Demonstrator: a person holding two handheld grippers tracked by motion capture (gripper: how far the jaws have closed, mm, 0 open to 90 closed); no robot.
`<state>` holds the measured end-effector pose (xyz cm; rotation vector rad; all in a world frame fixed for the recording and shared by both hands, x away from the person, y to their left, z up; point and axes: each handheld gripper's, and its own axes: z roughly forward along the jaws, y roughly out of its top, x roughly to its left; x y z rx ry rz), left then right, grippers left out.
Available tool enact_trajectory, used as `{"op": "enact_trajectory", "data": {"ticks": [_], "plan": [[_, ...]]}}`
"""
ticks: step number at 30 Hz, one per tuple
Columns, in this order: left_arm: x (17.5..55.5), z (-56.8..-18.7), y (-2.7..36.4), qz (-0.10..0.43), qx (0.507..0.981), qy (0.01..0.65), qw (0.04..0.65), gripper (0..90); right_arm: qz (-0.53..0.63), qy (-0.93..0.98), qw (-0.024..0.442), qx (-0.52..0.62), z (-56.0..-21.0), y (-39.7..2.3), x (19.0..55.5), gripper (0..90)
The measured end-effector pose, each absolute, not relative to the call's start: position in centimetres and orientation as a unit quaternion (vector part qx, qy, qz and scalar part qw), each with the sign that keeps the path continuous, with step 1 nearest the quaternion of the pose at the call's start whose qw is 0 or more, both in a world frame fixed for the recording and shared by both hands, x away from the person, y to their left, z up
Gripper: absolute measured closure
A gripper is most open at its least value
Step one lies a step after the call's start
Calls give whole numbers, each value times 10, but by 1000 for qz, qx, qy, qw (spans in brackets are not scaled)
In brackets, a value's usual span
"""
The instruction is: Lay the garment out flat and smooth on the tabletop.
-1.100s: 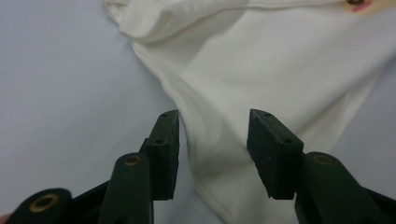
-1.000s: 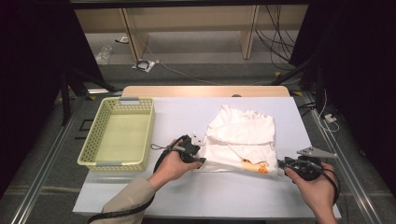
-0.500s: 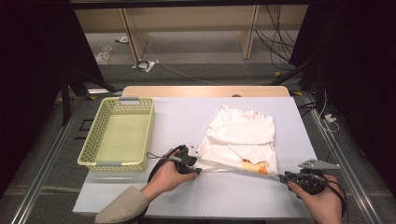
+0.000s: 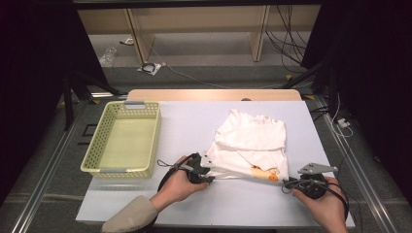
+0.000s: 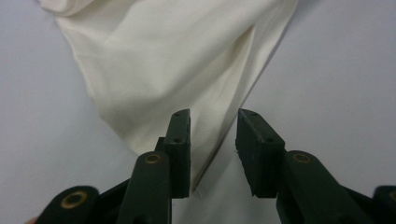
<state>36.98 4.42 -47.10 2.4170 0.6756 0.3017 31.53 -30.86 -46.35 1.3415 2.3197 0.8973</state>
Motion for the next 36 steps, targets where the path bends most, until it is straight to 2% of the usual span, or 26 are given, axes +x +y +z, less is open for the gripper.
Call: {"op": "enact_trajectory", "data": {"ticks": [3,9,16,20,27,36], "plan": [[370,-472,42,114,912,251,304,656,336,798,159,474,-456,-307,321,874],[373,-474,37,116,913,246,304,655,377,758,158,508,-445,-310,347,880],[374,-476,36,117,913,246,305,647,340,741,154,559,-466,-308,387,879],[375,-478,37,118,912,249,304,637,319,750,159,556,-477,-302,397,874],[375,-475,40,119,909,254,308,626,334,751,164,545,-470,-307,387,708],[373,-469,49,125,905,260,312,586,332,755,154,544,-460,-329,356,642]]}}
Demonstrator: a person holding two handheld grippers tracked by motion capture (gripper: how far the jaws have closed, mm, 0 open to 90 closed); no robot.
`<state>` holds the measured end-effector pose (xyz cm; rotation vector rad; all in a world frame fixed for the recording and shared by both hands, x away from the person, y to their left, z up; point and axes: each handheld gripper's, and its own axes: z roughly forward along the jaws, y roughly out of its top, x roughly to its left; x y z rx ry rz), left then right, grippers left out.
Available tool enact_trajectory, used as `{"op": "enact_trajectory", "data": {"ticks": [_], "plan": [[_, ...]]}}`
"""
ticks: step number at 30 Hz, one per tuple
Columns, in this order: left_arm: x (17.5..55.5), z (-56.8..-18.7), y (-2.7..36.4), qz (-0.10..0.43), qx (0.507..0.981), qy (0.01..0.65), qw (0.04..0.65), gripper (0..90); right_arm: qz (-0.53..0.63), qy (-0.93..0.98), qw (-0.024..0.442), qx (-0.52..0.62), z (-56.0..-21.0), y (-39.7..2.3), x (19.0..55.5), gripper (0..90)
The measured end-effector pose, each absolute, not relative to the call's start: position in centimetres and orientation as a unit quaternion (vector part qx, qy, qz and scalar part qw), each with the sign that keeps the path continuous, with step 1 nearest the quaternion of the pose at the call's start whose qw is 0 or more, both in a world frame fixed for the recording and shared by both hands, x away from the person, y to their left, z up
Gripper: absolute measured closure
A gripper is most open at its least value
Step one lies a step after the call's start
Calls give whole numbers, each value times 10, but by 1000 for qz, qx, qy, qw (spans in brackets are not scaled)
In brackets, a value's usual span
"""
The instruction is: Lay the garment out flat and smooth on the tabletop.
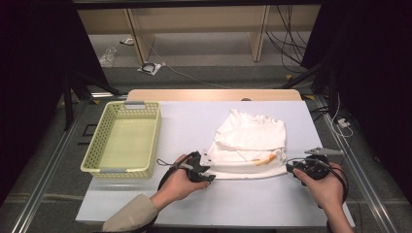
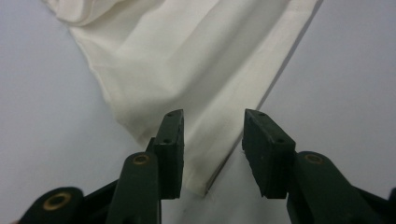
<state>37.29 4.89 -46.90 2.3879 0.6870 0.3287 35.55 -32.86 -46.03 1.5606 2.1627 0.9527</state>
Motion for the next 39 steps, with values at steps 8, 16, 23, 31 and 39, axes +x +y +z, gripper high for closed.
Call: {"op": "enact_trajectory", "data": {"ticks": [8,16,23,31,39], "plan": [[375,-475,57,124,903,279,301,560,317,769,126,541,-471,-327,350,639],[381,-479,56,107,903,293,296,557,316,770,121,541,-476,-318,368,667],[382,-477,53,106,903,305,284,751,294,768,116,556,-474,-315,364,859],[379,-476,55,101,899,309,292,858,291,775,125,547,-472,-316,356,895],[364,-462,60,89,899,294,313,862,290,782,102,542,-456,-316,336,897]]}}
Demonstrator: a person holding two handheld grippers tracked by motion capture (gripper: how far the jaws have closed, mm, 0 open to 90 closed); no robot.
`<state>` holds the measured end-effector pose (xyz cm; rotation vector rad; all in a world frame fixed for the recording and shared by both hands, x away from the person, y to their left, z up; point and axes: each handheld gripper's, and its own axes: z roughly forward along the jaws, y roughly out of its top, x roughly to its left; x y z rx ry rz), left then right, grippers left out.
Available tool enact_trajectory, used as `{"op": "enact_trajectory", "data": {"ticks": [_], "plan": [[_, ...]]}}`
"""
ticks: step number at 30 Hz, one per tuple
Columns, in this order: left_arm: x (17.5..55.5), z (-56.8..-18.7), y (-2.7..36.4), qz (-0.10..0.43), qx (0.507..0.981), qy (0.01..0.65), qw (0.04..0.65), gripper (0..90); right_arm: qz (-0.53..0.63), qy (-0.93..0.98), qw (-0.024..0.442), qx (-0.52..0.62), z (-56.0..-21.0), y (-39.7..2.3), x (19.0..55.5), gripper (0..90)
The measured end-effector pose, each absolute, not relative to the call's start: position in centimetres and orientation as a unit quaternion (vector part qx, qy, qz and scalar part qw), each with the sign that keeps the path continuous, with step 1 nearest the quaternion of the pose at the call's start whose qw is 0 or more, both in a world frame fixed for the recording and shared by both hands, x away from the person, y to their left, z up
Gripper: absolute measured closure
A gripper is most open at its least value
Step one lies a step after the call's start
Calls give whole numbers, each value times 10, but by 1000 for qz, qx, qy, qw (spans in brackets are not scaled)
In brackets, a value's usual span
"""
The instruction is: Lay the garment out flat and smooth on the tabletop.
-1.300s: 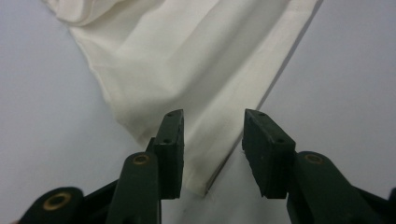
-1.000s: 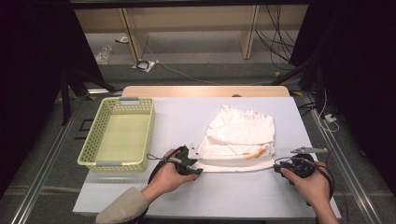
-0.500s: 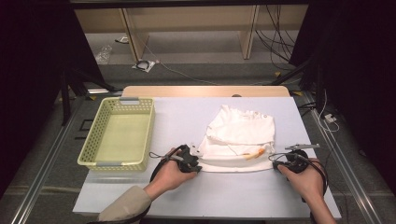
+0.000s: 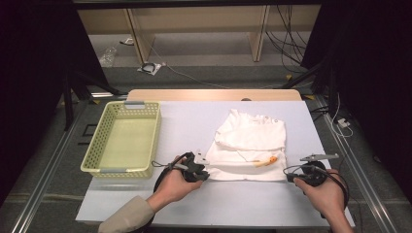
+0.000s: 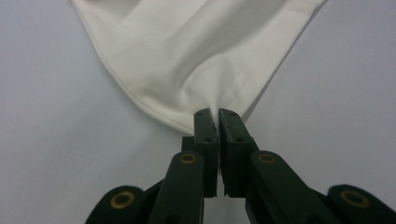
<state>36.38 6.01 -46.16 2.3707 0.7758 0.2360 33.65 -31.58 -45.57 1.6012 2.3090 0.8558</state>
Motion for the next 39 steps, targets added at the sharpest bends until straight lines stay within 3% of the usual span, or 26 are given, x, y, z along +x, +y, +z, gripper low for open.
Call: {"op": "enact_trajectory", "data": {"ticks": [9,18,39], "plan": [[334,-459,63,76,904,270,322,863,268,791,62,547,-451,-327,291,897],[313,-464,52,50,915,240,320,862,228,794,49,561,-455,-335,265,897],[290,-469,34,29,920,206,333,855,208,771,54,599,-455,-359,252,897]]}}
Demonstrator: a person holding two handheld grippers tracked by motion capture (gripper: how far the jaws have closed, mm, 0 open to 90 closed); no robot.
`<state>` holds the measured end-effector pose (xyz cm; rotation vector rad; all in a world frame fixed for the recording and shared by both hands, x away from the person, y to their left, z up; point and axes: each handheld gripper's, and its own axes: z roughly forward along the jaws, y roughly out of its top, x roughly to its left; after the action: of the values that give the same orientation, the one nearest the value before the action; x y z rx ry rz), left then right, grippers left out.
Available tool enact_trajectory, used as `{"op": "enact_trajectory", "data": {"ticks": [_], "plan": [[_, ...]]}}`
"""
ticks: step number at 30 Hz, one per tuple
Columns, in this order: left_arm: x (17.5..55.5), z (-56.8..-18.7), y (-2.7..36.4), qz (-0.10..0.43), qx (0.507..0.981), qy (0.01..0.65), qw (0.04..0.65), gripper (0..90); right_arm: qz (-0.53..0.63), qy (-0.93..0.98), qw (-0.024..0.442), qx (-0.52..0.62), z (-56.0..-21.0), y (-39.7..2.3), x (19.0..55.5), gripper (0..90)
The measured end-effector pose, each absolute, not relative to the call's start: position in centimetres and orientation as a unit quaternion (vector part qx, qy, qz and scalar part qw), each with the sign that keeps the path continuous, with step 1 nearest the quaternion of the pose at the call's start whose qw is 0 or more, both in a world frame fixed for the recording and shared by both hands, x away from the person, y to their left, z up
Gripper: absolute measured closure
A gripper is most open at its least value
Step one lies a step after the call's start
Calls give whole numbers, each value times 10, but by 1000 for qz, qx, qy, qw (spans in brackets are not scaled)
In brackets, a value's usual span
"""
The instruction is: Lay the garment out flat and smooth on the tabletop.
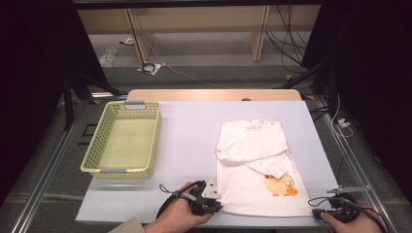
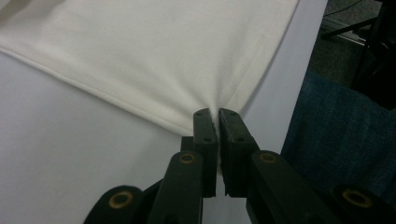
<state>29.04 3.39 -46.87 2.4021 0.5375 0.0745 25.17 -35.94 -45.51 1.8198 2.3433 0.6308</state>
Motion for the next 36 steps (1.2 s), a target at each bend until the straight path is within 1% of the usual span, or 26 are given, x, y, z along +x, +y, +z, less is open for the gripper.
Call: {"op": "enact_trajectory", "data": {"ticks": [6,28,31,36], "plan": [[286,-470,29,22,921,197,336,854,199,767,59,607,-454,-364,249,897],[286,-469,29,28,922,194,334,842,203,766,56,607,-455,-365,247,895],[286,-469,29,28,922,193,334,830,204,767,58,606,-455,-365,248,893],[286,-467,31,32,921,192,337,785,212,767,57,603,-454,-365,247,877]]}}
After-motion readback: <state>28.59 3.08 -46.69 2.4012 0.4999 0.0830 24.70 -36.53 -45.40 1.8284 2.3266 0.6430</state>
